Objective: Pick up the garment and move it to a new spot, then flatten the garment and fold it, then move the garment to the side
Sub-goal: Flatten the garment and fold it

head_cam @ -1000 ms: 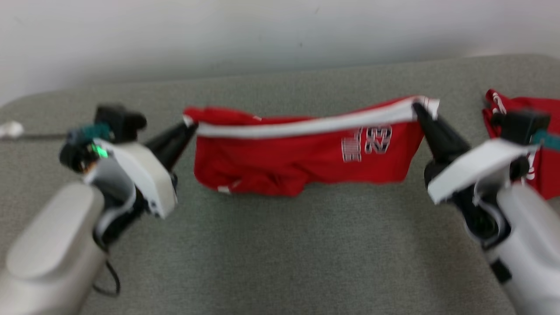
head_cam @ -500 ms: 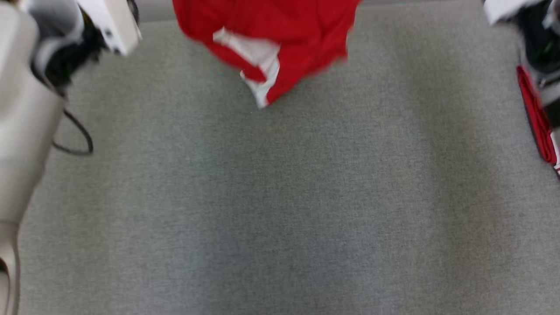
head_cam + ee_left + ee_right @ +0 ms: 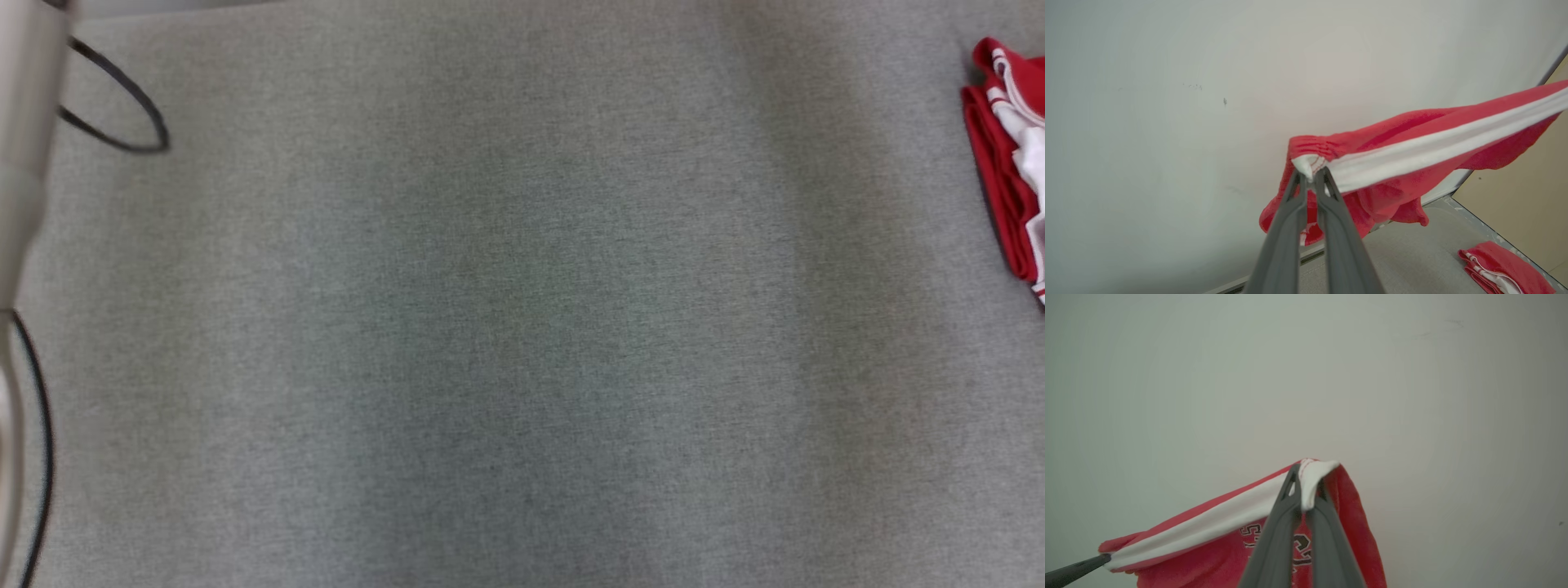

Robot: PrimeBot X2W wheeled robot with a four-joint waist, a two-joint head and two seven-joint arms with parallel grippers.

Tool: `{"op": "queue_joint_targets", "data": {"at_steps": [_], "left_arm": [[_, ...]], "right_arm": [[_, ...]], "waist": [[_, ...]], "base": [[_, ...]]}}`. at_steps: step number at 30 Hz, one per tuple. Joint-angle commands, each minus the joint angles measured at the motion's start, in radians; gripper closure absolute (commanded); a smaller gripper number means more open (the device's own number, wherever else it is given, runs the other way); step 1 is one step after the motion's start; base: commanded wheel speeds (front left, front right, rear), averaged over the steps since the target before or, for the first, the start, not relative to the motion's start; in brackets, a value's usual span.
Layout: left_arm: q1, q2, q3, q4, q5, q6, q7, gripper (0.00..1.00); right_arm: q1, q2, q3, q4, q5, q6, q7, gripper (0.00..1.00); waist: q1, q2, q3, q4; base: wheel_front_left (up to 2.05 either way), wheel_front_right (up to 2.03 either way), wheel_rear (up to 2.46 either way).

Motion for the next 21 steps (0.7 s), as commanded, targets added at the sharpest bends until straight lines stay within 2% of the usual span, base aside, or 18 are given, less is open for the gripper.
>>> {"op": "queue_joint_targets", "data": {"at_steps": [1,6,12,17,21], "left_arm": [[0.040,0.002,-0.027,-0.006,-0.041,0.002,0.023,1.00],[0.128,0.025,-0.114,-0.040,-0.098,0.002,0.077,1.00],[0.283,0.095,-0.221,-0.122,-0.213,0.002,0.147,1.00],[0.416,0.149,-0.288,-0.179,-0.313,0.002,0.225,1.00],[0.518,0.181,-0.331,-0.215,-0.374,0.002,0.279,1.00]], "right_arm": [[0.044,-0.018,0.026,0.000,0.024,-0.004,0.018,1.00],[0.138,-0.037,0.098,-0.027,0.057,-0.003,0.072,1.00],[0.315,-0.083,0.193,-0.102,0.124,-0.003,0.138,1.00],[0.469,-0.152,0.271,-0.196,0.189,-0.003,0.239,1.00],[0.599,-0.232,0.332,-0.285,0.245,-0.003,0.351,1.00]], "waist": [[-0.0002,0.0000,0.013,0.007],[-0.0002,0.0000,0.008,0.013],[-0.0002,0.0000,-0.049,0.008],[-0.0002,0.0000,-0.145,0.004],[-0.0002,0.0000,-0.233,0.002]], "base": [[0.00,0.00,0.00],[0.00,0.00,0.00],[0.00,0.00,0.00],[0.00,0.00,0.00],[0.00,0.00,0.00]]}}
